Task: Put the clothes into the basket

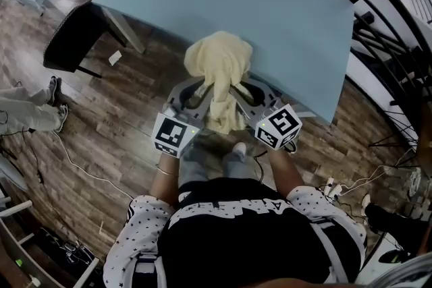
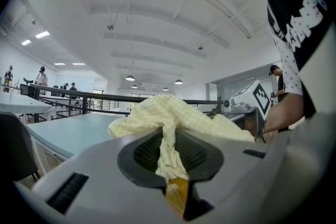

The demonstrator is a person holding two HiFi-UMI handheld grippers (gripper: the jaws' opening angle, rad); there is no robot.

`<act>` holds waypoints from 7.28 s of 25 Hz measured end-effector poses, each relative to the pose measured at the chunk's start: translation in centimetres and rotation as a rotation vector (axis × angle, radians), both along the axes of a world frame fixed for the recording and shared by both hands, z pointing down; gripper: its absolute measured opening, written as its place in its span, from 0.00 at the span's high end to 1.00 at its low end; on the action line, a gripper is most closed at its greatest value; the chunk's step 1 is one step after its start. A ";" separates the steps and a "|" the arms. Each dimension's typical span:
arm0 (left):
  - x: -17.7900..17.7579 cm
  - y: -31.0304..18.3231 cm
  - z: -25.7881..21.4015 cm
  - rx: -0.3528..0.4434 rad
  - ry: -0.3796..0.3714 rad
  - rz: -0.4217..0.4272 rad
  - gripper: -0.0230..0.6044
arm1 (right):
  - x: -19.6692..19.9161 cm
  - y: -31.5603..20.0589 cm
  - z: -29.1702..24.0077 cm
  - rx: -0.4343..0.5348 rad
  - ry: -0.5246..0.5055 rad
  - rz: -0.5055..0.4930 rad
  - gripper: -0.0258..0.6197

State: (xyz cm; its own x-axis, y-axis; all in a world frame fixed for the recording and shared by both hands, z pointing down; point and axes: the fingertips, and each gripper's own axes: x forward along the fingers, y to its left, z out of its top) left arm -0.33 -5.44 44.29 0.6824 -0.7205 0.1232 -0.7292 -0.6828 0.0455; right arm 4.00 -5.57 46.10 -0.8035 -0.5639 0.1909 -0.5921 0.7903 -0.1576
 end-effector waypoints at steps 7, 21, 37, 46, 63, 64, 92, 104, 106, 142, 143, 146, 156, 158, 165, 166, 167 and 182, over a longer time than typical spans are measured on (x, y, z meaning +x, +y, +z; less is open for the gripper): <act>-0.6 0.0 1.3 -0.012 -0.036 0.015 0.84 | -0.7 0.0 1.4 -0.029 0.006 -0.005 0.84; -1.7 -0.1 4.3 -0.056 -0.026 0.011 0.84 | -1.8 -0.1 4.3 -0.071 0.022 -0.021 0.84; -2.5 0.7 7.6 -0.106 -0.046 0.010 0.84 | -2.8 0.7 7.6 -0.119 0.066 -0.051 0.84; -2.3 0.7 9.4 -0.137 -0.055 0.018 0.84 | -2.6 0.8 9.4 -0.150 0.082 -0.057 0.84; -2.2 0.8 14.0 -0.196 -0.045 0.044 0.84 | -2.4 1.0 13.8 -0.200 0.118 -0.061 0.84; -2.1 0.8 14.4 -0.200 -0.044 0.049 0.84 | -2.3 1.0 14.1 -0.206 0.121 -0.058 0.84; -2.5 0.4 19.6 -0.230 0.013 0.011 0.84 | -2.7 0.9 20.1 -0.256 0.153 -0.029 0.84; -2.5 0.8 20.7 -0.281 0.025 -0.004 0.84 | -1.7 1.0 21.7 -0.300 0.221 -0.007 0.83; -2.5 0.9 20.8 -0.287 0.027 -0.009 0.84 | -1.5 1.1 22.0 -0.307 0.237 -0.004 0.82; -3.4 -0.2 21.8 -0.306 0.043 -0.053 0.84 | -0.2 -0.3 24.6 -0.335 0.383 0.040 0.71; -3.3 -0.1 21.9 -0.310 0.028 -0.045 0.84 | -0.4 -0.3 24.4 -0.326 0.373 0.035 0.71; -2.6 0.4 22.1 -0.308 0.007 -0.006 0.85 | -0.9 -0.3 24.2 -0.319 0.367 0.017 0.71; -2.7 0.0 21.4 -0.292 0.044 -0.011 0.85 | -0.5 -0.9 23.1 -0.309 0.317 0.048 0.71; -2.7 0.1 21.4 -0.290 0.042 -0.014 0.85 | -0.6 -0.6 23.1 -0.312 0.316 0.037 0.71; -3.0 0.4 21.1 -0.297 0.077 -0.022 0.85 | -1.0 -0.3 22.4 -0.307 0.280 0.037 0.71; -3.0 0.4 21.0 -0.301 0.088 -0.023 0.85 | -1.1 -0.2 22.3 -0.307 0.273 0.034 0.71; -3.0 0.4 21.0 -0.302 0.094 -0.024 0.85 | -1.1 -0.1 22.2 -0.307 0.265 0.031 0.71; -2.4 1.1 18.3 -0.267 0.083 0.050 0.94 | -1.2 0.6 18.5 -0.339 0.123 0.056 0.89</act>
